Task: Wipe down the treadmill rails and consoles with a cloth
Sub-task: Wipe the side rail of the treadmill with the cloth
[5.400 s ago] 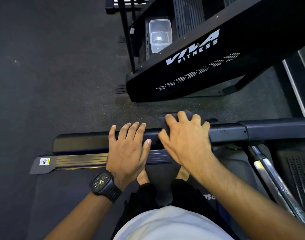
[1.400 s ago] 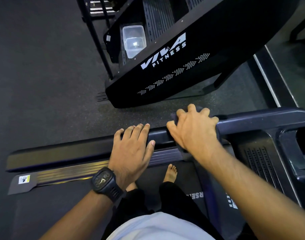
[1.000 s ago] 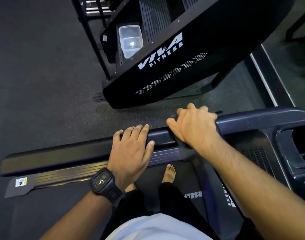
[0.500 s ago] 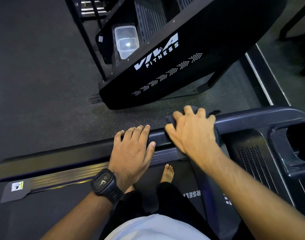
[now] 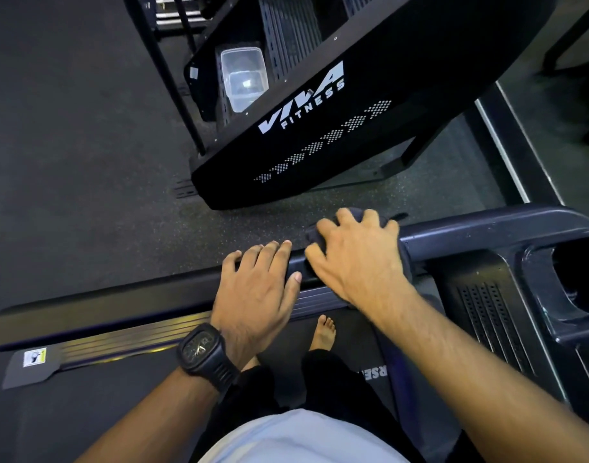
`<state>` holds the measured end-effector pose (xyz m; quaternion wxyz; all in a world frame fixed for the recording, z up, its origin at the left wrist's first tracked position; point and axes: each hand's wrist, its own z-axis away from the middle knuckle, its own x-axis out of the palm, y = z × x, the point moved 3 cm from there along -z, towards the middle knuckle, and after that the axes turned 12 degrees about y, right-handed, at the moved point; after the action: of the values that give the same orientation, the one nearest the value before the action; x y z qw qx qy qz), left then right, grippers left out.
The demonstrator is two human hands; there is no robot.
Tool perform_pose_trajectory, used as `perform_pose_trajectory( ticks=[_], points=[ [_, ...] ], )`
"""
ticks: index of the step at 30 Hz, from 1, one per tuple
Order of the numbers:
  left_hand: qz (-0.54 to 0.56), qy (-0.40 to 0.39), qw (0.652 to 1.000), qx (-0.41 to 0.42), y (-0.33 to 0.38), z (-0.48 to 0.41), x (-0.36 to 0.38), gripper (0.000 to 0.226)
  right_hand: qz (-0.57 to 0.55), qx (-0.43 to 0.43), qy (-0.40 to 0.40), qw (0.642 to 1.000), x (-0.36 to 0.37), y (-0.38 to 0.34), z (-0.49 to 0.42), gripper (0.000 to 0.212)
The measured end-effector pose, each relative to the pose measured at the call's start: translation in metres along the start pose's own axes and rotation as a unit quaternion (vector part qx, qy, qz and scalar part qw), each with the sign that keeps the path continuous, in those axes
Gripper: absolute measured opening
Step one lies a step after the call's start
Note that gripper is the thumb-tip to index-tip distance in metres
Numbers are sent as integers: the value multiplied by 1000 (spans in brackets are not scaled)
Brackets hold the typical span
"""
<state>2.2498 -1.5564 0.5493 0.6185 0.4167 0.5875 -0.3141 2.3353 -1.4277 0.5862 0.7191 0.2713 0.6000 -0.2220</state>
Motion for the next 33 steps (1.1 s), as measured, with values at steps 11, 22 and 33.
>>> perform_pose_trajectory(
  ticks=[11, 22, 33],
  points=[
    [3, -8, 1000, 1, 5, -3, 0, 60, 16, 52, -4, 999, 5, 28, -13, 55],
    [3, 4, 1000, 14, 15, -7, 3, 58, -10, 138, -36, 990, 7, 40, -8, 53],
    [3, 1, 999, 31, 23, -11, 4, 59, -23, 120, -107, 987, 13, 56, -26, 55]
  ],
)
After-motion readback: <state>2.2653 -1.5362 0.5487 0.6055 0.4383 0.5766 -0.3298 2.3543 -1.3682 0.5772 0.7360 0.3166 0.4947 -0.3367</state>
